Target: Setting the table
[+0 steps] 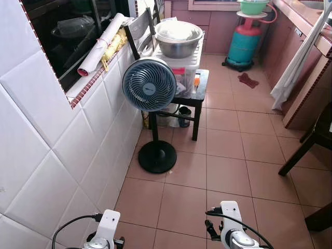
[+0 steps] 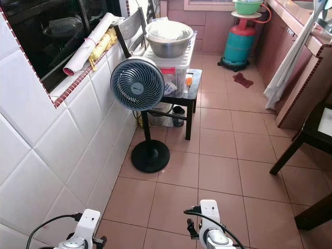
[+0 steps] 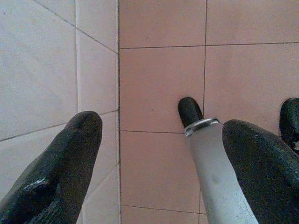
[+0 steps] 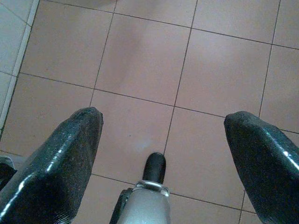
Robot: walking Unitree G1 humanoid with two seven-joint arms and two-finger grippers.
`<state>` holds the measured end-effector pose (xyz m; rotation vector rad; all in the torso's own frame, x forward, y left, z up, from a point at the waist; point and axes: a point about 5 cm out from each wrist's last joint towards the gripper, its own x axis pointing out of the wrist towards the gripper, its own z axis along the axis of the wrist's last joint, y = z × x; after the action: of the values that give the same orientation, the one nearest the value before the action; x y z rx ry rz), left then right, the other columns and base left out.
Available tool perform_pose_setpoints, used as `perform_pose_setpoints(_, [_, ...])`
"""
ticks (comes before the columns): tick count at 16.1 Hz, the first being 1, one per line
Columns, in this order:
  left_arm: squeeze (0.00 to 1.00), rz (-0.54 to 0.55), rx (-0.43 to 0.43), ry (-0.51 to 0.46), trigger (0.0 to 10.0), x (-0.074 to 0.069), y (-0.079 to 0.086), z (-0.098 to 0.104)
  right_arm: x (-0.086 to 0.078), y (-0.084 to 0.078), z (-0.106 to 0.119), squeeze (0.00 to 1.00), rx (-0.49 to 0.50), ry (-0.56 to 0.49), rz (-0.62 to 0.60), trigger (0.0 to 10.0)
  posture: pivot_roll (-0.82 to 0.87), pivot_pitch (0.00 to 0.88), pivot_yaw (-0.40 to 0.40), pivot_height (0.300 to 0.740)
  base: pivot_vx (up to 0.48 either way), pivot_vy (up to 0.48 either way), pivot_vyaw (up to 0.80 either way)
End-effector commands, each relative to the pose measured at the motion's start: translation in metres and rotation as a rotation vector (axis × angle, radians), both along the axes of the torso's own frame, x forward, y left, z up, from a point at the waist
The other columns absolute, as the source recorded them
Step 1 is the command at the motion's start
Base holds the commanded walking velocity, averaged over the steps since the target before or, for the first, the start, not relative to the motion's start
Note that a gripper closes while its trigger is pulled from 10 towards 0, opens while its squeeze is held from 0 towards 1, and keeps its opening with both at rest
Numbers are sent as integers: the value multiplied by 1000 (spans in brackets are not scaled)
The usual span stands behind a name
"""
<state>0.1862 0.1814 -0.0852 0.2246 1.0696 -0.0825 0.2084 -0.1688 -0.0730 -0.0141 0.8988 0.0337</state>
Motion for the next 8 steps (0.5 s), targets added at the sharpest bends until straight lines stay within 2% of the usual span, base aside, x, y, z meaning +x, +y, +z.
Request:
perform_pose_setpoints(1, [0,240,-224,-256,10000,61,-1,37,35,23,19,0,63,-32,-27,10000,25,0,22,740,0,0,0])
perform_pose_setpoints(3, [0,174,-207,-224,10000,54,-11,31,25,30,13,0,94,-17,53,10000,14,0,29,740,0,0,0])
perform_pose_setpoints(8, [0,170,-216,-223,10000,55,-14,32,28,32,16,0,99,-29,82,10000,12,0,25,740,0,0,0])
